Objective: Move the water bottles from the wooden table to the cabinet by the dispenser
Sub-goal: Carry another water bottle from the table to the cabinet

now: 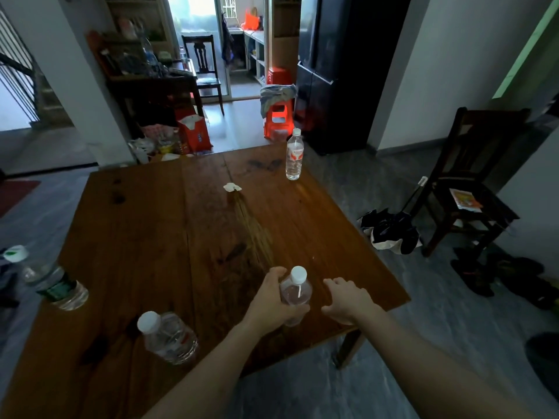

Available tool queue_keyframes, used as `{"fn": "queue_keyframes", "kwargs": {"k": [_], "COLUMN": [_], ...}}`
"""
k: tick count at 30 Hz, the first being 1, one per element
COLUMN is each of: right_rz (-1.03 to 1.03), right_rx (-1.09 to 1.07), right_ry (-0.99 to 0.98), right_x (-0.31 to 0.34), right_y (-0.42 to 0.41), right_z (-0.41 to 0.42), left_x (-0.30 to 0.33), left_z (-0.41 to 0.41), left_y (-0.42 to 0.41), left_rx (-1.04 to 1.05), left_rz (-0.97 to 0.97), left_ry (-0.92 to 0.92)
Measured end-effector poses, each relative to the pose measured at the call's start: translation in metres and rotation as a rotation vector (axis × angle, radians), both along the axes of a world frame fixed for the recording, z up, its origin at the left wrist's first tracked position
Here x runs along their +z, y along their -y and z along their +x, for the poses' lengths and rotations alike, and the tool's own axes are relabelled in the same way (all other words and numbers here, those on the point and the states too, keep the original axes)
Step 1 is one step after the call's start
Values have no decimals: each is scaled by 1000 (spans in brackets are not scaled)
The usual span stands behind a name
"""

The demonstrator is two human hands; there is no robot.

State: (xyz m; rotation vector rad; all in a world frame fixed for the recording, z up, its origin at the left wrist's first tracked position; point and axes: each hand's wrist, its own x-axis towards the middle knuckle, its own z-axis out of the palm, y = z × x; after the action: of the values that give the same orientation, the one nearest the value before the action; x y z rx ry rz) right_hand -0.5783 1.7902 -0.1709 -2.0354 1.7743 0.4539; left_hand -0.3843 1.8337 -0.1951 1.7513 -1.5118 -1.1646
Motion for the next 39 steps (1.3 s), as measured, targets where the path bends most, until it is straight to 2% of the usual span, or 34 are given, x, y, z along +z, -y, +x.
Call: {"fn": "queue_keyframes", "kwargs": {"k": [5,8,10,12,15,17,19,23,39], "right_rz": [24,26,69,167,456,601,678,758,843], "right_rx": [15,-84,-274,-583,-1049,-1162,-1168,-1091,-974], "right_ry": [66,221,478,790,1200,1420,1544,1628,1624], "right_x": [-13,-18,-17,-12,-9,-8,-4,6,32], "right_y": [-9,-11,-11,-13,-21,-25,-28,-28,-16], "right_z": [1,1,2,4,5,2,1,5,17], "left_x": [-4,19,45,72,106,124,138,149,159], "left_z": [-8,-5,4,13,23,26,30,36,40], "left_y": [5,14,20,24,21,18,15,14,33], "left_rx": [24,-2,-56,-127,-166,-202,-240,-256,-301], "left_rz": [-83,-154,-173,-177,-248,-309,-348,-395,-432], "left_ry": [-59,-75,-74,-60,-77,-74,-44,-42,-2]}}
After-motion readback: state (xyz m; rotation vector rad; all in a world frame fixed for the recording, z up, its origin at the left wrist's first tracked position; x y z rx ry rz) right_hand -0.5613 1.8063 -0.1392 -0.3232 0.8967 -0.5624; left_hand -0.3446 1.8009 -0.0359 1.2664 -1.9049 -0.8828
